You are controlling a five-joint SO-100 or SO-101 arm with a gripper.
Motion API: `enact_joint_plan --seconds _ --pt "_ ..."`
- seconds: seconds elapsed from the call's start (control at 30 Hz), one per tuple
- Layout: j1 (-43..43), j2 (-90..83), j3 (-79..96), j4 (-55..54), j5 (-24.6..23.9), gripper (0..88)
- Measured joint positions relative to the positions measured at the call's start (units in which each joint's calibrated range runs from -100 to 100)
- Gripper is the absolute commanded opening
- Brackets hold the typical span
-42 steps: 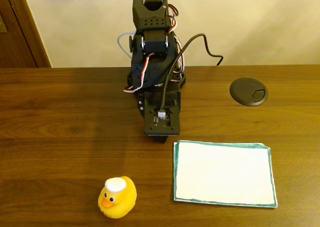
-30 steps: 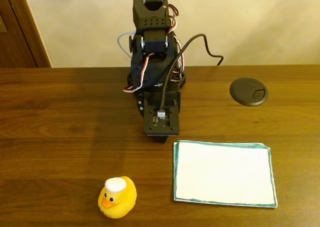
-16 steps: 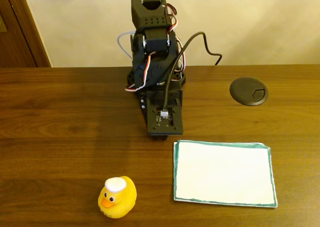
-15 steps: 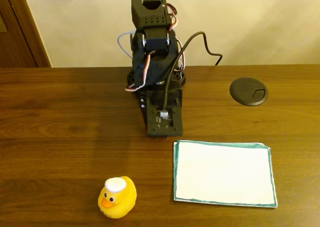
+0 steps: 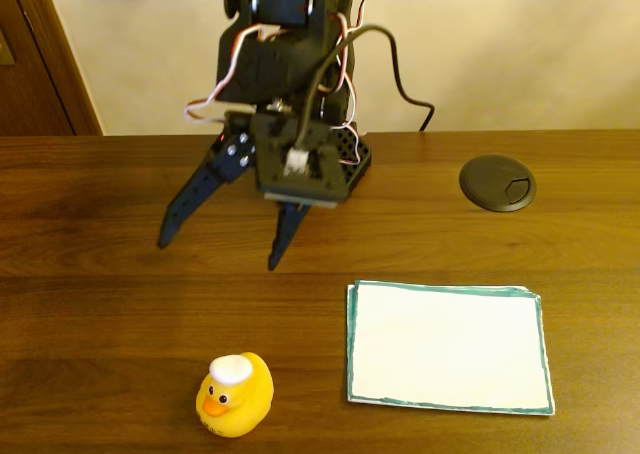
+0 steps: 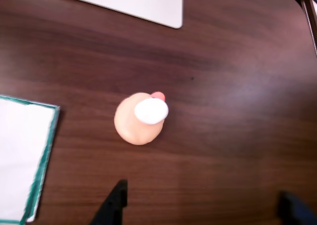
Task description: Grab the yellow duck toy and put inside the green color rectangle box on the table
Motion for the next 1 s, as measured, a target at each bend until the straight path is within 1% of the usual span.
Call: enact_joint_plan --seconds 0.07,0.13,0.2,0.3,0.4,0.5,0.67,0.77,1.0 --pt "1.1 4.2 3.5 -5.2 -0.5 51.5" --pt "1.6 9.8 8.2 -14.0 -1.2 51.8" --pt "1.3 17.5 8.7 -22.7 -2.6 51.8" --pt "1.0 26.7 8.5 -33.2 -7.1 51.8" --pt "-1.1 35.8 5.2 -41.5 -10.9 51.8" --pt "-1.0 43.3 4.4 -51.0 -13.7 51.8" --pt "-2.4 61.5 4.3 -71.9 -17.3 51.2" --pt "-3.0 66.6 4.3 -77.4 -18.7 50.5" --pt "1.1 69.0 12.5 -88.9 -21.1 47.3"
